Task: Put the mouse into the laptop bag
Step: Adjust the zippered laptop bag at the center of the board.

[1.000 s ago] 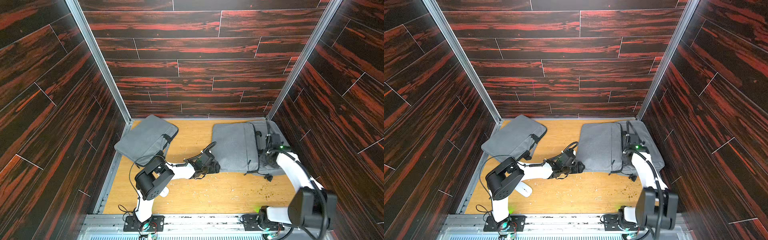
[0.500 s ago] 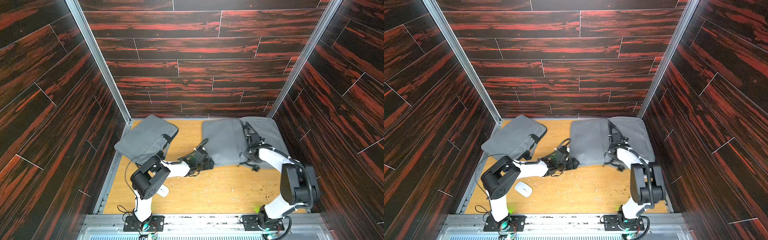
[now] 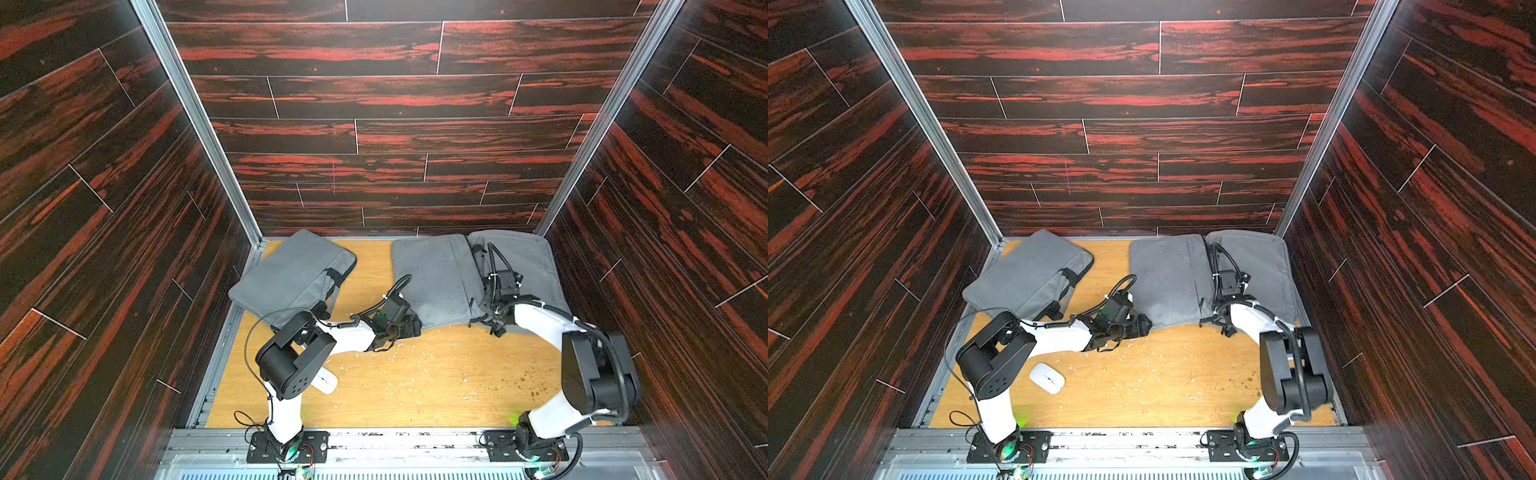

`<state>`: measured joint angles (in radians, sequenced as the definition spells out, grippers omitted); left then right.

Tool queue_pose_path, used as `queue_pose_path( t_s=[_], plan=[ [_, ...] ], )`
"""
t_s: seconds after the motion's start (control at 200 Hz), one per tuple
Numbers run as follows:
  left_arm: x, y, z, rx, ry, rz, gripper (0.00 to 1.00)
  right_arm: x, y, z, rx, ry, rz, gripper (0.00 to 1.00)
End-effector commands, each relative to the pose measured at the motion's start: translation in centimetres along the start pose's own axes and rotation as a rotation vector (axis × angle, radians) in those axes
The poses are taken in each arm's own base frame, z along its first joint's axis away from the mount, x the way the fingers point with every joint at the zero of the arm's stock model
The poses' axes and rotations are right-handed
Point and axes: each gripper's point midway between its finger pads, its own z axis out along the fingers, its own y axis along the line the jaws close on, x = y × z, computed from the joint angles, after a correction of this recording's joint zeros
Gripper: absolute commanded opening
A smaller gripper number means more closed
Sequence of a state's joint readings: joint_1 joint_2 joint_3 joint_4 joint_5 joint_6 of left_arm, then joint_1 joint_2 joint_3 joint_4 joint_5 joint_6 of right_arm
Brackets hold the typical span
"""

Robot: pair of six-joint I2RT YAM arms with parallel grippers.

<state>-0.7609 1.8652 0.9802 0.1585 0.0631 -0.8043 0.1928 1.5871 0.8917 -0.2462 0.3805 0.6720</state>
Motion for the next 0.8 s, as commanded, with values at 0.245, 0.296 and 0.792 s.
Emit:
queue_pose_path(
  t_s=[0.245, 0.296, 0.792],
  plan=[
    [-1.3, -2.2, -9.2, -0.034, -0.015, 0.109, 0.84, 5.5, -0.5, -8.6, -0.013, 0.247, -0.143, 0.48],
    [-2.2, -2.8, -11.1, -0.031, -0.046, 0.125, 0.85, 3.9, -0.4, -10.3, -0.004, 0.191, -0.143, 0.49],
    [-3.3, 1.8, -15.3, -0.148, -0.186, 0.067, 0.93, 0.7, 8.3, -8.6, -0.164, 0.143, -0.281, 0.57]
  ],
)
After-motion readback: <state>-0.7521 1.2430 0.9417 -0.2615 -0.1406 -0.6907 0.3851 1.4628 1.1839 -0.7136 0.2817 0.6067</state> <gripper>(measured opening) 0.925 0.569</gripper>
